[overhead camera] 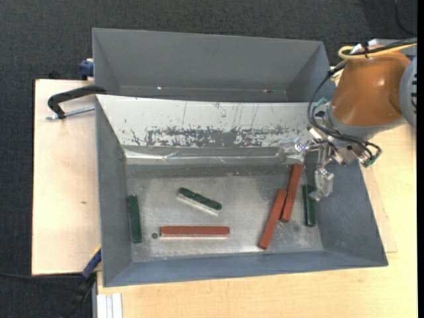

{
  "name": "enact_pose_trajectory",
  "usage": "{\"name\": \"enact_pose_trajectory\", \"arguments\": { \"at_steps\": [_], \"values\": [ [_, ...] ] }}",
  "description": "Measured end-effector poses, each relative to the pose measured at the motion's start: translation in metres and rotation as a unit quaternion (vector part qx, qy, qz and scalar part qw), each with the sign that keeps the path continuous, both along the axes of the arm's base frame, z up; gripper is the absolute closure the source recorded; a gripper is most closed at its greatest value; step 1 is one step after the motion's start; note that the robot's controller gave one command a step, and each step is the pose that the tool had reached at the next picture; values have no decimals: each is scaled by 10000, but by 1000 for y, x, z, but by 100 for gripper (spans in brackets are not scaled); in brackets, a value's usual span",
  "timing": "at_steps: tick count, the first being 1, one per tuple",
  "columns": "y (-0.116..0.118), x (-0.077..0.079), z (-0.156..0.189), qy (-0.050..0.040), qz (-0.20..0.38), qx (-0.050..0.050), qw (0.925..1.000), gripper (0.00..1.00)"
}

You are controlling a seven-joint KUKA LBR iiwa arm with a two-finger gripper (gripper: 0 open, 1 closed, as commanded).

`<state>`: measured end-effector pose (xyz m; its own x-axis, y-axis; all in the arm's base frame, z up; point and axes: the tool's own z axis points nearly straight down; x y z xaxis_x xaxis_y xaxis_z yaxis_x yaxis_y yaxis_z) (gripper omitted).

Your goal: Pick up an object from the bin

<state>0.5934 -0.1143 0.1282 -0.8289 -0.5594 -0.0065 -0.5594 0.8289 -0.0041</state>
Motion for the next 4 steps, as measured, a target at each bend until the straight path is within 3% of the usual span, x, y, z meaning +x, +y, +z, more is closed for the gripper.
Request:
{"name": "enact_pose_trajectory", "arguments": {
  "at_steps": [1, 2, 3, 4],
  "values": [
    [19, -14, -21, 24, 1455, -4, 9893, 0],
    [18, -11, -57, 30, 2309, -5, 9730, 0],
    [22, -2, -54, 13, 3138, -19, 9495, 100],
    [22, -2, -54, 14, 3139, -19, 9495, 100]
  ]
}}
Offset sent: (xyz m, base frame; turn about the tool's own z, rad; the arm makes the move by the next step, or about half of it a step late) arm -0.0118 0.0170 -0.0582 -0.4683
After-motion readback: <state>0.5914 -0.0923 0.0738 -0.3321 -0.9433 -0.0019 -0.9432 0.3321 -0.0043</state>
